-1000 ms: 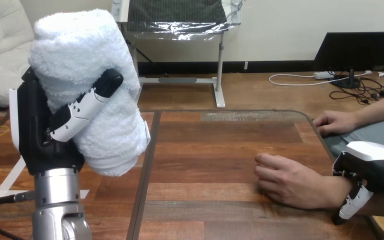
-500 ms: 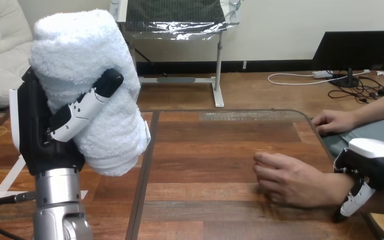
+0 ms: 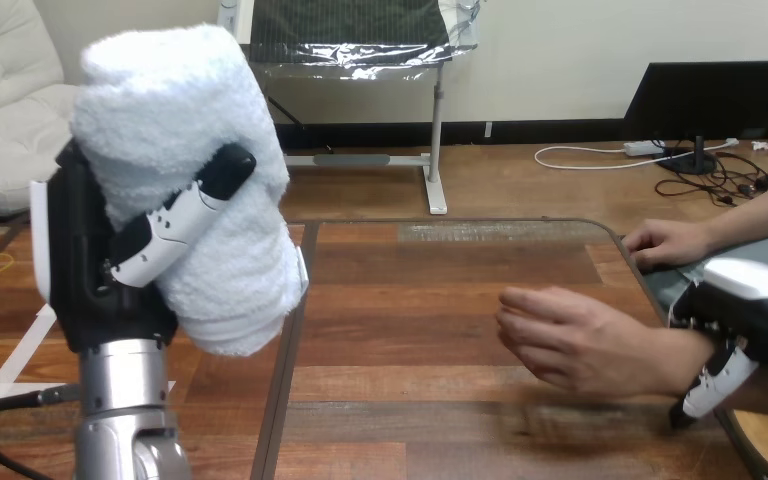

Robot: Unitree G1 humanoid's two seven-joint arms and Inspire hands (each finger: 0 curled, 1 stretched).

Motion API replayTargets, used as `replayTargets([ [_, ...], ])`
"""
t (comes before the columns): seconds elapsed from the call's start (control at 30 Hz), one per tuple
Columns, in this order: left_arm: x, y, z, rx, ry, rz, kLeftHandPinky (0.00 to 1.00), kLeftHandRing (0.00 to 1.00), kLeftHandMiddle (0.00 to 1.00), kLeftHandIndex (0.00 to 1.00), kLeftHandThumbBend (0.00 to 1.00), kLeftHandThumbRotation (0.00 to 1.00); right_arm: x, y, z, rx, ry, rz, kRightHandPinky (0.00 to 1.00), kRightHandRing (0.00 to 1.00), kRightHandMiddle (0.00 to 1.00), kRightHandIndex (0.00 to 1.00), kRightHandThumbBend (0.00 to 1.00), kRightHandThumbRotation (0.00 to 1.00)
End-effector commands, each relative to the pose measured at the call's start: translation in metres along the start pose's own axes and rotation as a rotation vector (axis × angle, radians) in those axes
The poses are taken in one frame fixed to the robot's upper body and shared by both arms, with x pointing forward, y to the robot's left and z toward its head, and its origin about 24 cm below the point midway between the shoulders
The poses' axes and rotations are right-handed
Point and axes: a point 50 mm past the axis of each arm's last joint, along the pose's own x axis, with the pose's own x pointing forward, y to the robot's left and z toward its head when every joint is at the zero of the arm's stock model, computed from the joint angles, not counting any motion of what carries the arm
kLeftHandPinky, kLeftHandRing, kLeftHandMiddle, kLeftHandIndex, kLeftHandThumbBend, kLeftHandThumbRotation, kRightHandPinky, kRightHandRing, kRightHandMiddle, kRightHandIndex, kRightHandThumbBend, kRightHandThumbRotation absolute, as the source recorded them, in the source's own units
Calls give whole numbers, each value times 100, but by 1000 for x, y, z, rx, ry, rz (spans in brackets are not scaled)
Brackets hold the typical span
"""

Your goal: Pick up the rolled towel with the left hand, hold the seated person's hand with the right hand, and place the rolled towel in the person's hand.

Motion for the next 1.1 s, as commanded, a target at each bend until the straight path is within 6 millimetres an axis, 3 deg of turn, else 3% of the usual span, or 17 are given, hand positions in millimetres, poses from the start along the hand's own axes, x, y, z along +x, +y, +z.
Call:
replayTargets([
  [0.0, 12, -15, 4, -17, -64, -51, 18, 23, 31, 37, 47, 0, -6, -26, 6, 3, -27, -83, 19, 26, 35, 40, 88, 0],
  [1.07, 20, -27, -22, -24, 25, -80, 18, 24, 32, 36, 49, 0, -13, -56, 20, 0, -47, -142, 18, 25, 34, 39, 89, 1],
])
